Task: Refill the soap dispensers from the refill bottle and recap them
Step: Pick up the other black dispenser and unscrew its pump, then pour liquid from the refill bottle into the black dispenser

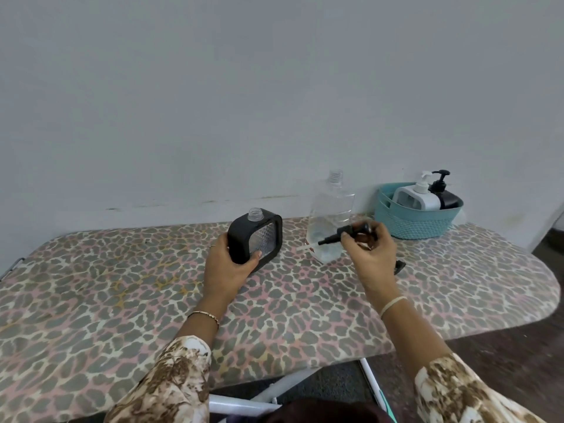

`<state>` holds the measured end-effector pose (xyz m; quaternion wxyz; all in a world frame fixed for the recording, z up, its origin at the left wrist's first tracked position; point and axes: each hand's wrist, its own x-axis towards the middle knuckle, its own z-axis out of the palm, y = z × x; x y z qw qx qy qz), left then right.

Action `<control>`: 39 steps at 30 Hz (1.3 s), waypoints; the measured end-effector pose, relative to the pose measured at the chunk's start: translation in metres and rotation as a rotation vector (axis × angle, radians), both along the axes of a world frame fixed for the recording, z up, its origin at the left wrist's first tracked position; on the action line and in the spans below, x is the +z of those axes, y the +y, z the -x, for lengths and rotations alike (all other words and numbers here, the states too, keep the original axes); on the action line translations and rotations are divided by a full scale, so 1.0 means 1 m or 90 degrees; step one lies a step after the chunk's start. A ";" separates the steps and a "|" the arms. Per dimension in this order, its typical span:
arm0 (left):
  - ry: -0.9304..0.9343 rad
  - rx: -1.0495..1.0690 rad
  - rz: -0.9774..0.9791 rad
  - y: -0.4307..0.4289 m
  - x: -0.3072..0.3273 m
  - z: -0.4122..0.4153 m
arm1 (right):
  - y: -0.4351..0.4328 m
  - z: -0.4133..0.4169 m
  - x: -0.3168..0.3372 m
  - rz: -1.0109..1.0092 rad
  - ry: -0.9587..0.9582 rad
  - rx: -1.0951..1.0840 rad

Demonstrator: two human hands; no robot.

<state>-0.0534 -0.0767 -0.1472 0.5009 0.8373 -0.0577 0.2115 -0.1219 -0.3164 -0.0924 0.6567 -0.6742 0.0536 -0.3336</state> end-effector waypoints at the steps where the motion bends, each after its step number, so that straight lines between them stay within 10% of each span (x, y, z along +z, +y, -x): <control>1: -0.002 0.006 -0.011 0.001 -0.002 -0.001 | -0.005 0.001 -0.008 0.021 0.028 0.009; 20: 0.013 0.061 -0.067 0.001 -0.004 0.001 | -0.047 -0.004 -0.045 0.326 0.261 0.067; 39: 0.071 0.098 -0.018 0.002 0.001 -0.002 | 0.002 -0.091 -0.010 0.126 0.129 -0.008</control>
